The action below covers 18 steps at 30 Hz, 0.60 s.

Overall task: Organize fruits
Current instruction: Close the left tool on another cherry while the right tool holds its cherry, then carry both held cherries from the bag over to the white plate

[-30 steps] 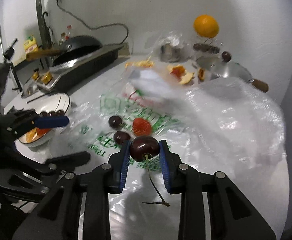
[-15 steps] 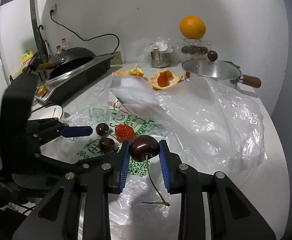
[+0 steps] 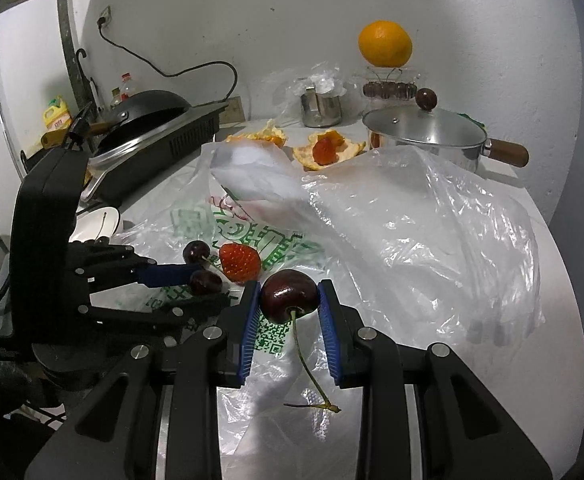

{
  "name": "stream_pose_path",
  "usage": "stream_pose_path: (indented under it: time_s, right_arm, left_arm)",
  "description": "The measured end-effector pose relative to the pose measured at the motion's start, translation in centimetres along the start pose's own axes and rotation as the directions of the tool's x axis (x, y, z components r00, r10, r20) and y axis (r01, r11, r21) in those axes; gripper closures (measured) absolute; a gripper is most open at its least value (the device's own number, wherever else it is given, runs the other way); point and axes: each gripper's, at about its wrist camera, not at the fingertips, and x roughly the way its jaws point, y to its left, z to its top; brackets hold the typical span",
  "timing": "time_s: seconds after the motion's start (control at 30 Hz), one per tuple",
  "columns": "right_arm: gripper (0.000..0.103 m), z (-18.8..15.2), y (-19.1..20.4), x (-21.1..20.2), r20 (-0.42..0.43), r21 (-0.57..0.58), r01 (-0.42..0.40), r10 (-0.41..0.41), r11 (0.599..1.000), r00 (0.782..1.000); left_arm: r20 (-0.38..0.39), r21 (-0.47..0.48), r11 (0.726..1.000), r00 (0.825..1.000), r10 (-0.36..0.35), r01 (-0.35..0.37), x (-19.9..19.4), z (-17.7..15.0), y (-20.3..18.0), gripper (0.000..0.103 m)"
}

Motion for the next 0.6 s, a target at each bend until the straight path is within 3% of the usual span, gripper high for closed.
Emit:
stream_pose_path:
  time_s: [0.6]
  right_arm:
    - [0.072, 0.6, 3.4, -2.4, 0.030, -0.055, 0.039, -0.038, 0.998, 0.999]
  left_arm:
    - [0.097, -0.005, 0.998, 0.994, -0.054, 0.055, -6.6, -1.5, 0.1, 0.073]
